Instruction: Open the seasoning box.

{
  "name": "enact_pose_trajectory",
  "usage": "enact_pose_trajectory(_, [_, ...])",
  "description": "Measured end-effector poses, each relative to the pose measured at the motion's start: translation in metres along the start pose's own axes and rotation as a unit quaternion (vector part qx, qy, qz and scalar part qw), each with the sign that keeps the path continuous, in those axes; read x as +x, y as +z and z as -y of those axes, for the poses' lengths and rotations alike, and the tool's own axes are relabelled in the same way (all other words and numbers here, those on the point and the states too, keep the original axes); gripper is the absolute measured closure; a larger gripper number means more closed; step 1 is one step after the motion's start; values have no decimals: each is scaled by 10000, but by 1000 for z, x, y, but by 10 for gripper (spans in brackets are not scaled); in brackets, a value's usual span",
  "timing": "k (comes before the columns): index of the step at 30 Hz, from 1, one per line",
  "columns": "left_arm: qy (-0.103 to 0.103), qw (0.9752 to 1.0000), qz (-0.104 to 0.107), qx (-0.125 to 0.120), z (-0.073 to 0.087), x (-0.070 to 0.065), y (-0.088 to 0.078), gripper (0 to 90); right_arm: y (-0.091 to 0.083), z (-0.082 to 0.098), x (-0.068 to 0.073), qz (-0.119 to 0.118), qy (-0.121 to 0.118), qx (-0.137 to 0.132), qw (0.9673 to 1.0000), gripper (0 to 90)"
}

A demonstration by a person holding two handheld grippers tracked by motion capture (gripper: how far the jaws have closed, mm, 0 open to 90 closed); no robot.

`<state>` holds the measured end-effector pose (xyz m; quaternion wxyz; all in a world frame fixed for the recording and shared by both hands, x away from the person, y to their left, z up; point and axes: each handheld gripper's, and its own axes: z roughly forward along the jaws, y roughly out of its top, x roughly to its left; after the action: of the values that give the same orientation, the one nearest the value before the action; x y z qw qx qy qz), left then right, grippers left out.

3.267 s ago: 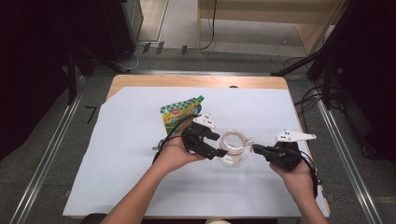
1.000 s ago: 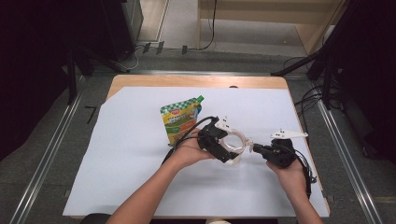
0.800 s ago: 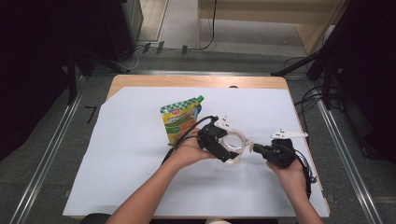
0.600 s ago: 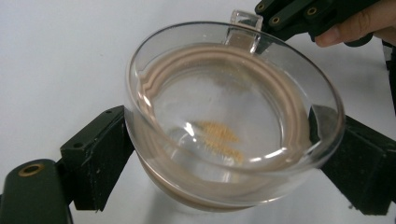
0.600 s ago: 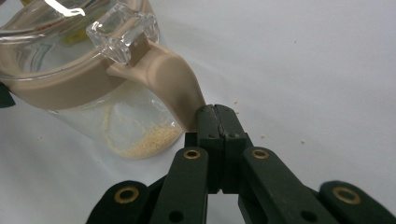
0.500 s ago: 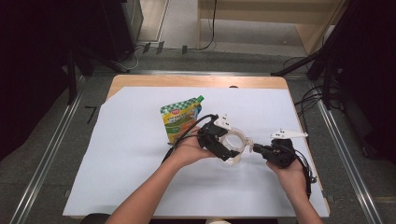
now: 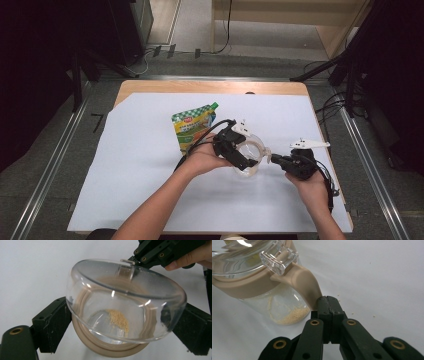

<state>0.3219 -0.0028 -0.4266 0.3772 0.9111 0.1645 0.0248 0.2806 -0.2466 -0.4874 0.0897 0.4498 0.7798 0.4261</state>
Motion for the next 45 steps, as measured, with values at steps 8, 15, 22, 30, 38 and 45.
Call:
enact_pose_trajectory(8, [32, 9998, 99, -198, -8, -4, -6, 162, -1, 0, 0, -20, 5, -36, 10000, 900])
enact_pose_trajectory(15, [-185, 9982, 323, -475, -17, -4, -13, 241, -1, 0, 0, -29, 13, -23, 10000, 900])
enact_pose_trajectory(22, [-13, 9982, 325, -512, -25, -13, -15, 400, -1, 0, 0, -28, 16, -22, 10000, 900])
enact_pose_trajectory(30, [-237, 9948, 850, -503, -30, -15, -10, 648, -1, 1, 0, -34, 21, -25, 10000, 900])
enact_pose_trajectory(38, [-283, 9946, 879, -475, -35, -17, -7, 677, -1, 1, -1, -50, 38, -23, 10000, 900])
enact_pose_trajectory(45, [-124, 9955, 844, -418, -41, -25, 3, 689, -1, 1, 0, -43, 34, -21, 10000, 900])
